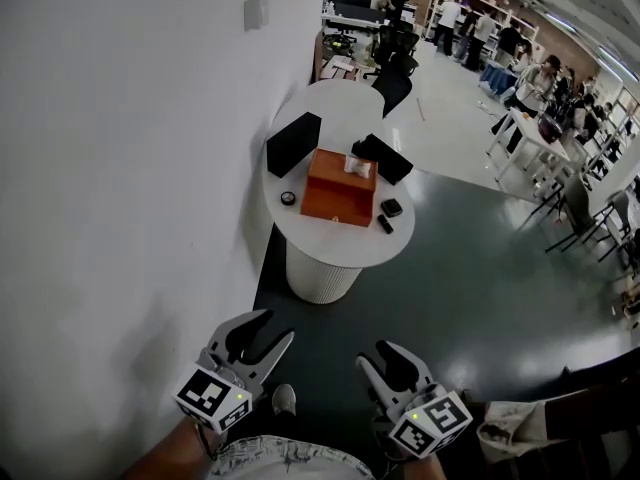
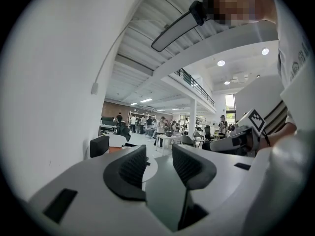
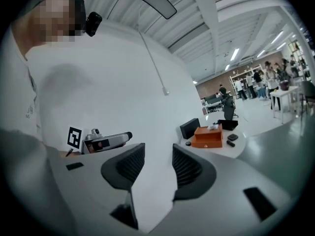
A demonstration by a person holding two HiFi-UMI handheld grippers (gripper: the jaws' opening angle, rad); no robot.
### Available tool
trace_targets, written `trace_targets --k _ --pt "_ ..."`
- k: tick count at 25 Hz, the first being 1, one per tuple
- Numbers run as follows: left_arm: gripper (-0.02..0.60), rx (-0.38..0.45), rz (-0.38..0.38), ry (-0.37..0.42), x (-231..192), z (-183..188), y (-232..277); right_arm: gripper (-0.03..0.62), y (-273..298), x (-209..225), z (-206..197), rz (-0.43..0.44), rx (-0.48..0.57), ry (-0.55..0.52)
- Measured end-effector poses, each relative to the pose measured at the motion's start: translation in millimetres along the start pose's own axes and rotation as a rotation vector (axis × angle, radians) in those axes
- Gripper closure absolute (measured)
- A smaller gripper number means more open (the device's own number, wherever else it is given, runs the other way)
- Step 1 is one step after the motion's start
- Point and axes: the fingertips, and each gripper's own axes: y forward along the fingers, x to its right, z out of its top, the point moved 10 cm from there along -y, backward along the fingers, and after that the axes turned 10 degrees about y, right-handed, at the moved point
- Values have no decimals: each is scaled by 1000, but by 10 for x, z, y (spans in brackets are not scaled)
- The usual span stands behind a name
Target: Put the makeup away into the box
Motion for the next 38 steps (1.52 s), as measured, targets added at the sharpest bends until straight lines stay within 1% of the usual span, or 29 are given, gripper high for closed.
trace_targets --k 7,13,20,29,38 --pt "400 11 -2 -7 -455 -28 247 413 410 55 171 -26 1 -3" --pt "399 12 -12 -10 -640 -12 411 413 645 152 338 -28 2 -3" --pt "400 -6 5 -23 -902 -69 662 413 964 410 470 -18 -11 5" --pt "400 -33 48 -26 -1251 -149 1280 413 1551 976 802 42 -41 1" --pt "400 -74 82 -33 -1506 -218 2137 413 2009 1767 1247 70 -90 2"
